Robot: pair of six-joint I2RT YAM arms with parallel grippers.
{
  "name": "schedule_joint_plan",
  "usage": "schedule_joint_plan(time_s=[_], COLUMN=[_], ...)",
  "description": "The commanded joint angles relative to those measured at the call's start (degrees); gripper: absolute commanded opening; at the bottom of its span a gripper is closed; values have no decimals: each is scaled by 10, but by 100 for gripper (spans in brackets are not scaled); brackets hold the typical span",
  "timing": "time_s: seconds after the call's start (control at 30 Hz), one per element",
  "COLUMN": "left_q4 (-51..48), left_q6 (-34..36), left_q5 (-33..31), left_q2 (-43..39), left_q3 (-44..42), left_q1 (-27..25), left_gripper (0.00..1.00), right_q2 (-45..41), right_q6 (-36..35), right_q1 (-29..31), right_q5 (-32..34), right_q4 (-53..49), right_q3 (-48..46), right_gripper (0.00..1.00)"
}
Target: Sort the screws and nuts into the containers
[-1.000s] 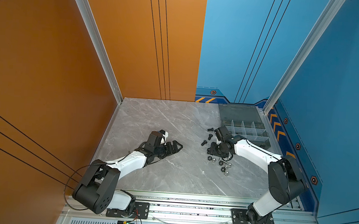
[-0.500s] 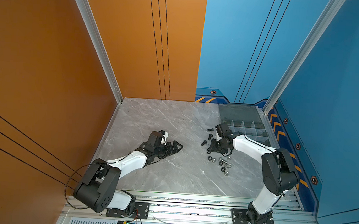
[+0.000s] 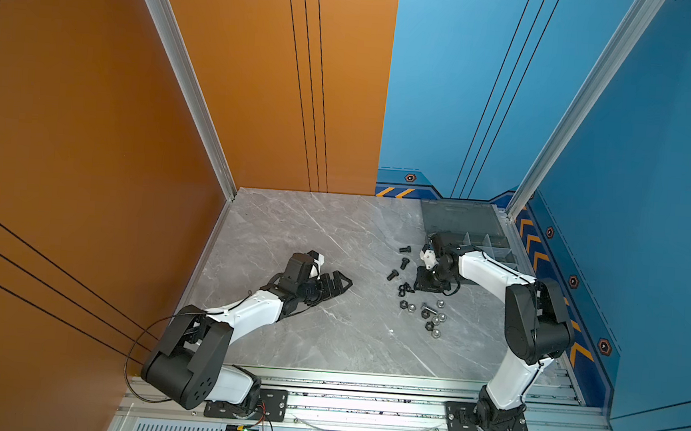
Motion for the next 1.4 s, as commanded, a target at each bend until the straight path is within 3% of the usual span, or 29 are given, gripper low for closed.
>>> schedule_joint_plan(time_s=[0.0, 1.37], left_q4=[-2, -3], left_q6=[1, 3], left_q5=[-1, -1], left_q2=[4, 11], left_q3=[9, 11], left_q1=[-8, -9], left_gripper=[98, 98], right_q2=[9, 83], right_q6=[-37, -50], right_q1=[4, 34], right_q5=[-6, 5], right_q4=[-30, -17], right_q3=[24, 69], right_gripper=[32, 27])
